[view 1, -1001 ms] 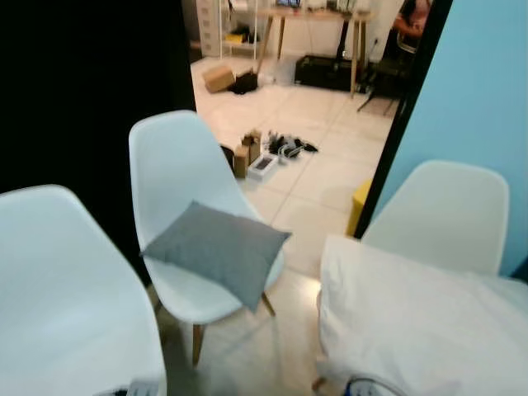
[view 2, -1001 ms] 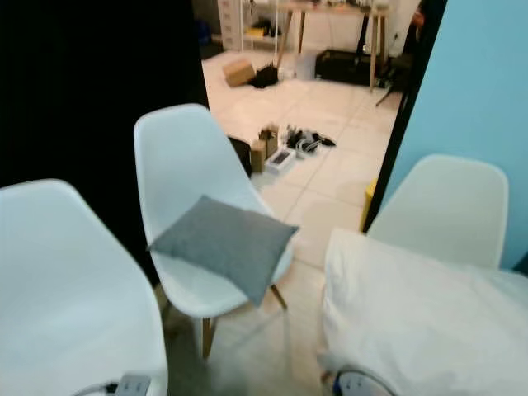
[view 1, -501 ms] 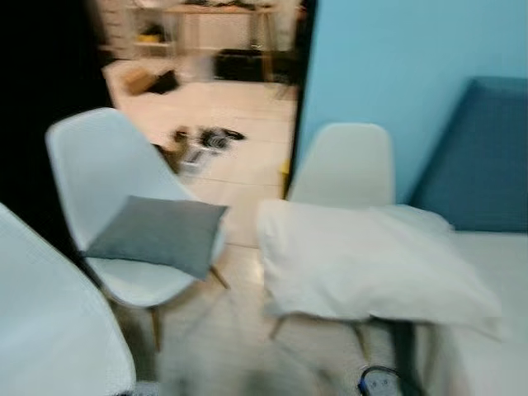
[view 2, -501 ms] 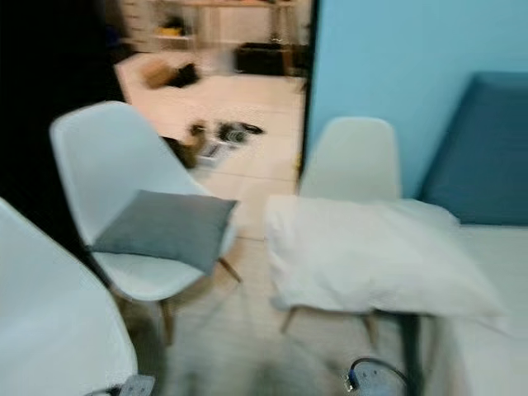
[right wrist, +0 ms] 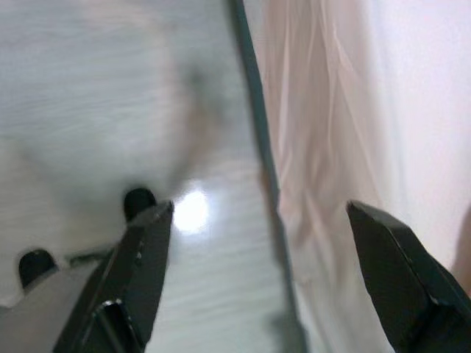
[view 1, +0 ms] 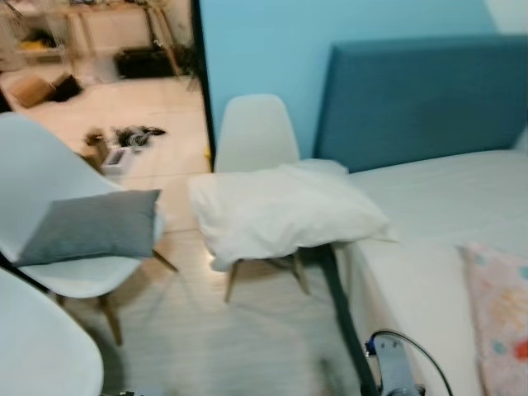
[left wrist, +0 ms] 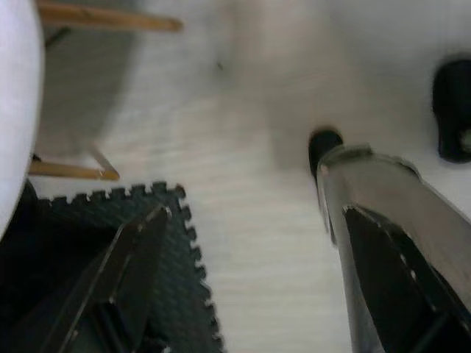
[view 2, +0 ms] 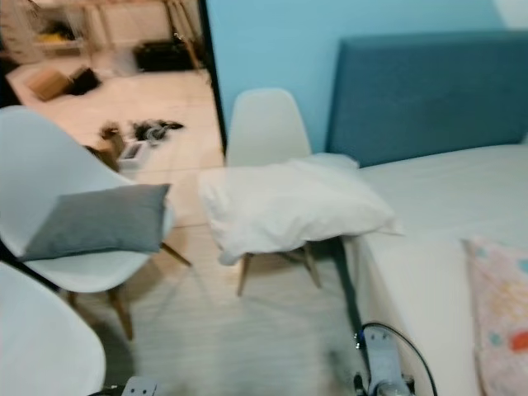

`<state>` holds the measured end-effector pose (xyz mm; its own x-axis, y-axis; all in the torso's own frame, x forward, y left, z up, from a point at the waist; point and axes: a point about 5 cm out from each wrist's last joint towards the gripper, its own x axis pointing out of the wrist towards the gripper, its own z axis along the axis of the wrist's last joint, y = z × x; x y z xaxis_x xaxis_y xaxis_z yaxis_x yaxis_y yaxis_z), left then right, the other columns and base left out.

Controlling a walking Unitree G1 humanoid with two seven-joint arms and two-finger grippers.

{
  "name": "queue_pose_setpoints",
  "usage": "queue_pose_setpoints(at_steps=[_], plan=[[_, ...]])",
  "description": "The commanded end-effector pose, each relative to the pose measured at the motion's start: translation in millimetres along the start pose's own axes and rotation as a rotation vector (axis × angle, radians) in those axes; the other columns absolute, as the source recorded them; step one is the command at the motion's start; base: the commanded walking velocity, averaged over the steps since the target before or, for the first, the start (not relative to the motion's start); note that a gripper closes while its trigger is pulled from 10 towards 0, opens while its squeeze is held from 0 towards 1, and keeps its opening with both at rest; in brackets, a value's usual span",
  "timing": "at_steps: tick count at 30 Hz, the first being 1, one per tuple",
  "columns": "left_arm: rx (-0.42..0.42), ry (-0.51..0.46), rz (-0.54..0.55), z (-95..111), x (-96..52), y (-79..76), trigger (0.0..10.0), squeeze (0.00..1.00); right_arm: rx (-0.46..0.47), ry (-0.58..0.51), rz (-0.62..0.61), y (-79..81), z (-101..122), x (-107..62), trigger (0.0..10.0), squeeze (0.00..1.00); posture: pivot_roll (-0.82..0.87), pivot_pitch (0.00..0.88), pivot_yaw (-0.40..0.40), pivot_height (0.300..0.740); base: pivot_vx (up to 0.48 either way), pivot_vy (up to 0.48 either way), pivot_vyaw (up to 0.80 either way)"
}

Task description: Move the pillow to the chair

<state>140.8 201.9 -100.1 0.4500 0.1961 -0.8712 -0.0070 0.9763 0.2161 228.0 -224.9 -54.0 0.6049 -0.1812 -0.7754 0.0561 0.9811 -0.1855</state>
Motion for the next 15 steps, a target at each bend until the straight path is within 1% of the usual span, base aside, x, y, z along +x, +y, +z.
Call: queue_pose_setpoints(at_steps=[1,4,8,13,15], plan=[[0.008,0.014,-0.001,-3.6,-0.3,0.5,10.0,0.00,0.026,0.021,0.003,1.9,-6.1,-0.5,10.0,0.00,-0.07,0.064,0.034,0.740,-0.364,0.000,-0.74],[0.004,0.013,-0.001,-4.1,-0.4,0.7,10.0,0.00,0.031,-0.002,0.005,5.4,5.1,0.6,10.0,0.00,-0.07,0.064,0.031,0.740,-0.350,0.000,-0.74],[-0.009,0.007,-0.004,-3.9,-0.5,0.5,10.0,0.00,0.035,-0.008,0.005,8.0,6.8,0.8,10.0,0.00,-0.07,0.063,0.030,0.740,-0.269,0.000,-0.73],[-0.012,0.000,-0.007,-3.3,-0.5,0.9,10.0,0.00,0.058,-0.017,0.004,9.6,8.7,0.9,10.0,0.00,-0.07,0.062,0.029,0.740,0.000,0.000,-0.73],[-0.025,-0.011,-0.015,-2.1,-0.4,1.1,10.0,0.00,0.072,-0.028,-0.001,8.6,11.3,1.0,10.0,0.00,-0.07,0.059,0.029,0.740,0.000,0.000,-0.73]])
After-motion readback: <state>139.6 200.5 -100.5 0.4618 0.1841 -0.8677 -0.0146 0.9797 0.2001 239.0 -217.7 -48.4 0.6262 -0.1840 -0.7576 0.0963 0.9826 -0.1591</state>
